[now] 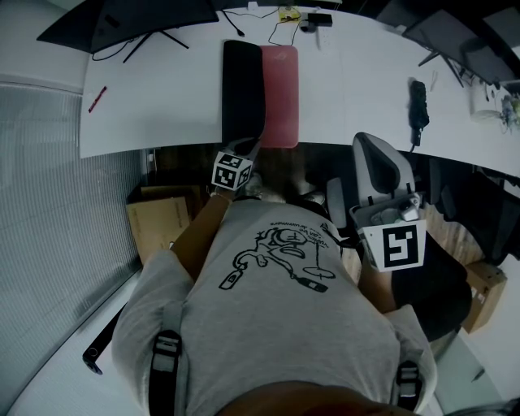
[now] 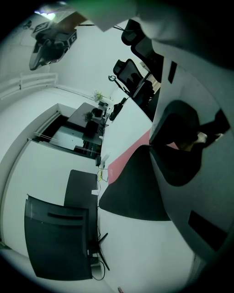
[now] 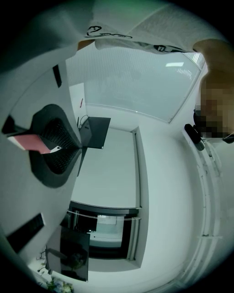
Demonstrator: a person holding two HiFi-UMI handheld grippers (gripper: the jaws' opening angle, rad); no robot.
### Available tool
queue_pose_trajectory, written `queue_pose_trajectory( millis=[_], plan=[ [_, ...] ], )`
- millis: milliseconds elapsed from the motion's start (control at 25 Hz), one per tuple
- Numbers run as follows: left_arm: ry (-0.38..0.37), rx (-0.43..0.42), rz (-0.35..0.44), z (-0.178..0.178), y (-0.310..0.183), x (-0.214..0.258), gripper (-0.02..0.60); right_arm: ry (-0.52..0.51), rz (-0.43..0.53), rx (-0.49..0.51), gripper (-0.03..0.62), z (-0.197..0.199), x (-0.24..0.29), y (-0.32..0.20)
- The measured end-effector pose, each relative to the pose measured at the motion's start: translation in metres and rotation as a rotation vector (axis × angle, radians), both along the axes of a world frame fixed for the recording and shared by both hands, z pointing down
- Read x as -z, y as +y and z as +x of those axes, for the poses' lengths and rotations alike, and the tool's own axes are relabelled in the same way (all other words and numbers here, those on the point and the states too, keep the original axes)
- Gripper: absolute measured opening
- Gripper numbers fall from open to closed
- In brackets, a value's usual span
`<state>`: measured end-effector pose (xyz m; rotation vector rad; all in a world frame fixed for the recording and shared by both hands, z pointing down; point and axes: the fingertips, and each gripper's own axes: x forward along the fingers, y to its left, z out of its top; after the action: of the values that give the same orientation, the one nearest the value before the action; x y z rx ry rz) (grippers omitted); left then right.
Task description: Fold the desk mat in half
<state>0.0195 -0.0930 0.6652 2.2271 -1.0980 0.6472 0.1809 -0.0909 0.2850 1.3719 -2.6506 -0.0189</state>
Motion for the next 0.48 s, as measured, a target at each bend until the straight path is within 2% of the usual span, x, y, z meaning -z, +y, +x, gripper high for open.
queue_pose_trajectory(
  millis=[480],
  plan=[
    [-0.009, -0.03, -0.002, 0.019, -0.002, 0.0, 0.032, -0.007, -0.004, -0.013, 0.006, 0.014, -0.001, 0.003]
  ],
)
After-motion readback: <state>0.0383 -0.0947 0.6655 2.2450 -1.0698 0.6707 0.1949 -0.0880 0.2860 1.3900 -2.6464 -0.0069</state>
